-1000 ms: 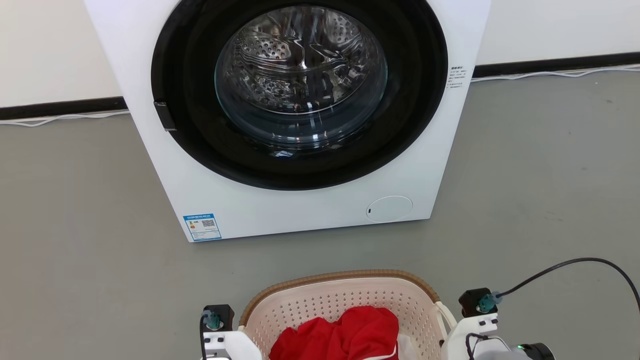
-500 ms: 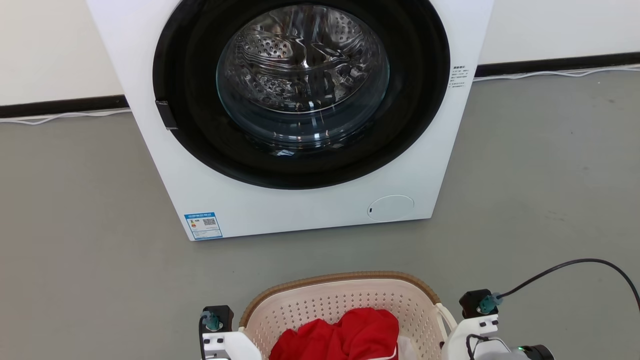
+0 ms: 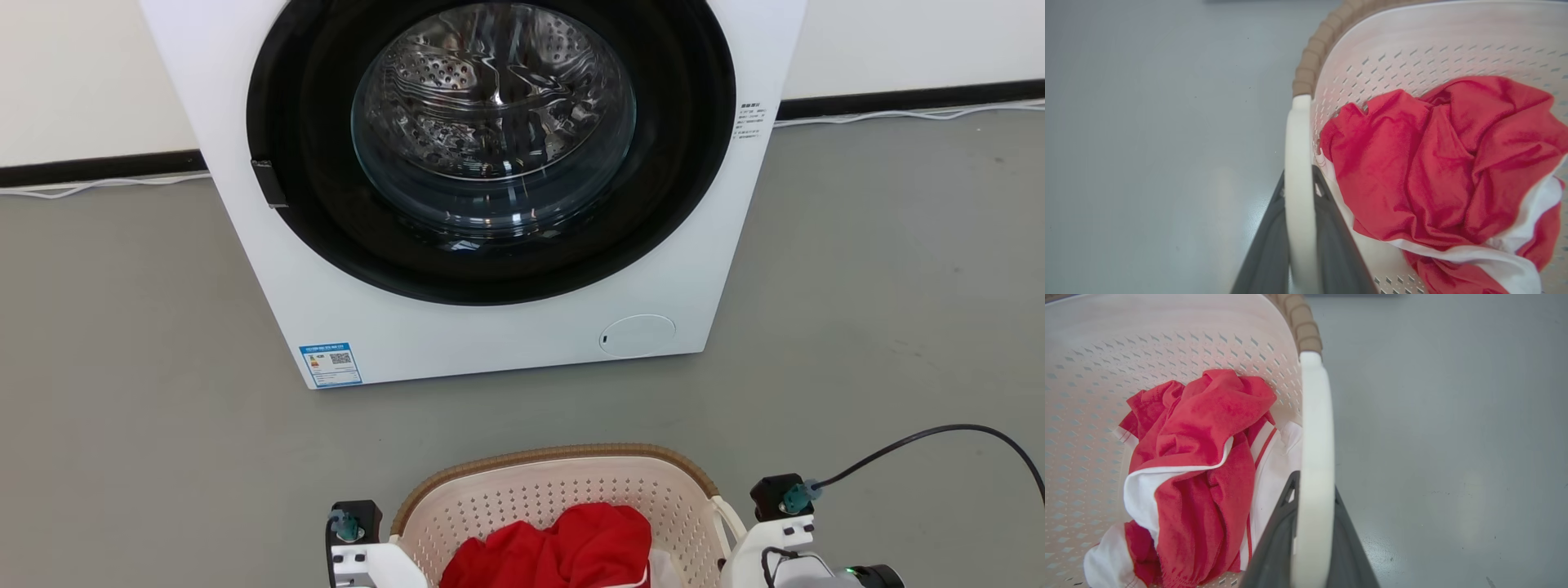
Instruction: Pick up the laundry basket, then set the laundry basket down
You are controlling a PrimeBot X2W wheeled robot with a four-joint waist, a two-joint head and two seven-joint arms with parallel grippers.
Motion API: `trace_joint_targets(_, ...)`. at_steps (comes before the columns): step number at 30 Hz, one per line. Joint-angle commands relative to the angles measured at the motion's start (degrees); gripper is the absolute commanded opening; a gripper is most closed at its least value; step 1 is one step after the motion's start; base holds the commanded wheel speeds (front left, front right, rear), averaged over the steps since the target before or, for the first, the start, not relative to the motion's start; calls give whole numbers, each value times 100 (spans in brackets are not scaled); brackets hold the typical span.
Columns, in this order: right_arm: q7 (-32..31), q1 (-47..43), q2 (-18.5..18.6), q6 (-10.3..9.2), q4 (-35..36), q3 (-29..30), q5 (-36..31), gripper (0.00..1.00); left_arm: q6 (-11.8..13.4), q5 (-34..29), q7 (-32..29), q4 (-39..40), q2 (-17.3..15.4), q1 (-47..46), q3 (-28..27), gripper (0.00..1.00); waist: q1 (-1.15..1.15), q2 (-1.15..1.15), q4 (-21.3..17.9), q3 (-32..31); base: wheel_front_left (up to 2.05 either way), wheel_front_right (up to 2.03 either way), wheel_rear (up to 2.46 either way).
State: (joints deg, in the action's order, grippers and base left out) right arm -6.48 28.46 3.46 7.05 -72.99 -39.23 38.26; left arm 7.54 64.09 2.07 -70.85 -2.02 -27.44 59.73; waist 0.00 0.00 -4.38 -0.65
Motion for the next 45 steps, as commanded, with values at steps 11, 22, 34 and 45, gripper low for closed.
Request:
trace_joint_targets(11,143,111,-58,44,120,-263,171,0,16,79,133,14,-86,-271,20,0,0,0,-12,119,0,0,0)
trace_joint_targets(22,335,276,-58,44,161,-379,254,0,66,72,192,0,-86,-521,128,0,0,0,39,560,0,0,0)
trace_joint_targets(34,957,1013,-58,44,187,-437,164,0,200,-7,480,-66,-86,-1419,125,0,0,0,178,1660,0,0,0)
trace_joint_targets(45,1803,1946,-58,44,15,-293,-147,0,355,-115,958,-146,-138,-2491,22,0,0,0,206,2928,0,0,0)
